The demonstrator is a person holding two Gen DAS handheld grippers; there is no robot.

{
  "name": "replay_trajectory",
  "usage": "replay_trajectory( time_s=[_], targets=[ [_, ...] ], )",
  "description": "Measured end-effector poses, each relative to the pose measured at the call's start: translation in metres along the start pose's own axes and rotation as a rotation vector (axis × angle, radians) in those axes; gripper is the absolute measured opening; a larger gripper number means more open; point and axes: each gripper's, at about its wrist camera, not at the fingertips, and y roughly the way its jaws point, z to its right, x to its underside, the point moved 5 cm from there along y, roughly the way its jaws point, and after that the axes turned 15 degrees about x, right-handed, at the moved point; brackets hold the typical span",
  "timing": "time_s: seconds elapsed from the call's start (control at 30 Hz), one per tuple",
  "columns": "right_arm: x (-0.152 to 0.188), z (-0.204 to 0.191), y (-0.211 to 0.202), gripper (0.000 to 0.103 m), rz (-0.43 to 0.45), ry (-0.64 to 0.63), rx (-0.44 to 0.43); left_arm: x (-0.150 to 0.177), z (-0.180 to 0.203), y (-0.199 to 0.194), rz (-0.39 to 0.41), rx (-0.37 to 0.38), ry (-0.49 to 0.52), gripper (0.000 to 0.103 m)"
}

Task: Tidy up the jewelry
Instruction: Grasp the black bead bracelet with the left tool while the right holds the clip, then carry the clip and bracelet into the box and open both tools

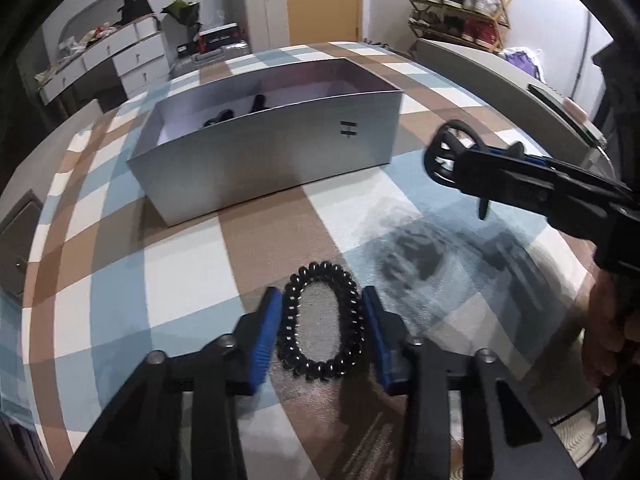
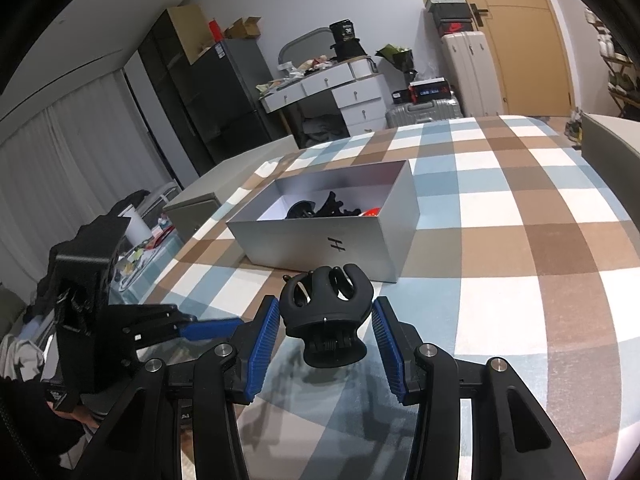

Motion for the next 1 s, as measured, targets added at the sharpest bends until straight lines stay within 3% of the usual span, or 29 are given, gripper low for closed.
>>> replay_trajectory(
  time_s=[0.3,0.43,0.63,1.0],
  targets=[
    [-0.008,0.000,0.002,0.047,0.010,0.003,-0.009,-0.004,-0.012,-0.011,0.028,0.083,-0.090,0.027],
    [-0.016,-0.002,0.002,0.047,0.010,0.010,-0.008,-0.008,-0.007,-0.020,0.047,0.073,-0.076,0.028],
    [-0.035,-0.014,-0.010,0.047,0.060,-0.023,-0.039,-0.028,-0.002,-0.048,0.143,0.066,-0.040,0.028],
    [-0.085,-0.023,0.011,0.047,0.106,-0.056,-0.052,-0.085,-0.042,-0.060,0.279,0.023,-0.032,0.028]
  ],
)
